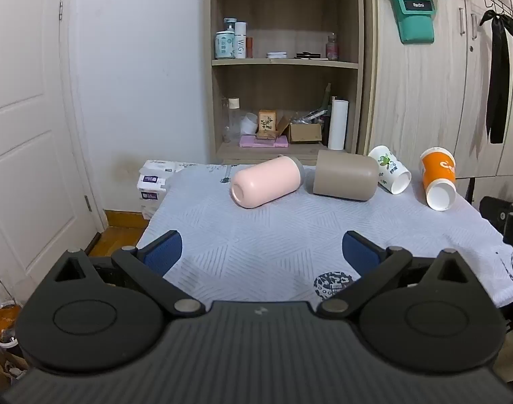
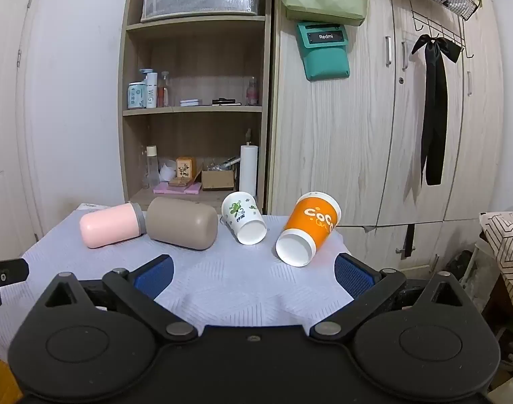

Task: Flip cup upright

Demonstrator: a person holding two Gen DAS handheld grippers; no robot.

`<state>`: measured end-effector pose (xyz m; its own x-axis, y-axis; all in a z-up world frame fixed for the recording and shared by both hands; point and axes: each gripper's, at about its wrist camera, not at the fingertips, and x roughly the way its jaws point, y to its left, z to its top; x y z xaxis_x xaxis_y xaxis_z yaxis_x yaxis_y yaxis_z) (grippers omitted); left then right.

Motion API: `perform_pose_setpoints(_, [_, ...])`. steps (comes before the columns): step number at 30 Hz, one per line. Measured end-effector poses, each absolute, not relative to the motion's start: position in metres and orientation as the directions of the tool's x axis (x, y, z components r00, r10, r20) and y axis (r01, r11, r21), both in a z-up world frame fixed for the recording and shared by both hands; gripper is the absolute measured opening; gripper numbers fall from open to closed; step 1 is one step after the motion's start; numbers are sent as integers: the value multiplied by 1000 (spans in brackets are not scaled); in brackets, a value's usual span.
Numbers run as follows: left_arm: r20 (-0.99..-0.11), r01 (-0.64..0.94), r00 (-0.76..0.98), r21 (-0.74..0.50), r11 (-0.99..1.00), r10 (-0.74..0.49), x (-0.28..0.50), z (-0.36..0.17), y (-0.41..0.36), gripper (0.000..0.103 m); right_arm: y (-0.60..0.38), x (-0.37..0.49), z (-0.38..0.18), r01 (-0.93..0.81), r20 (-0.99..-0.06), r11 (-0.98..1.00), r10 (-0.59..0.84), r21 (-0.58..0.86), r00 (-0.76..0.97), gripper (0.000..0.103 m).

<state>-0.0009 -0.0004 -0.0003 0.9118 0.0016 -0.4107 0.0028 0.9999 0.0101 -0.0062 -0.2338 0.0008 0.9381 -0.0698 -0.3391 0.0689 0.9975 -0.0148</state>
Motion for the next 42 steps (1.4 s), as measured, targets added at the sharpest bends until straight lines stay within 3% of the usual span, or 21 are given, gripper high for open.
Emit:
perform_pose_setpoints(7, [-424,7,906,-14,1000,-12,0,0,1,103,-232,-8,-4,59,-344,998,-62,-18,937,103])
perform_pose_setpoints(11, [-438,-4,899,32,999,18,2,-4,-2,103,-232,-3,0,60,-358,998,-62,-17,931,103])
perform_pose_setpoints(42, [-407,3,914,-33,999,-16,-11,7,10,103,-234,-5,-6,66,-396,998,-64,-9,916,103])
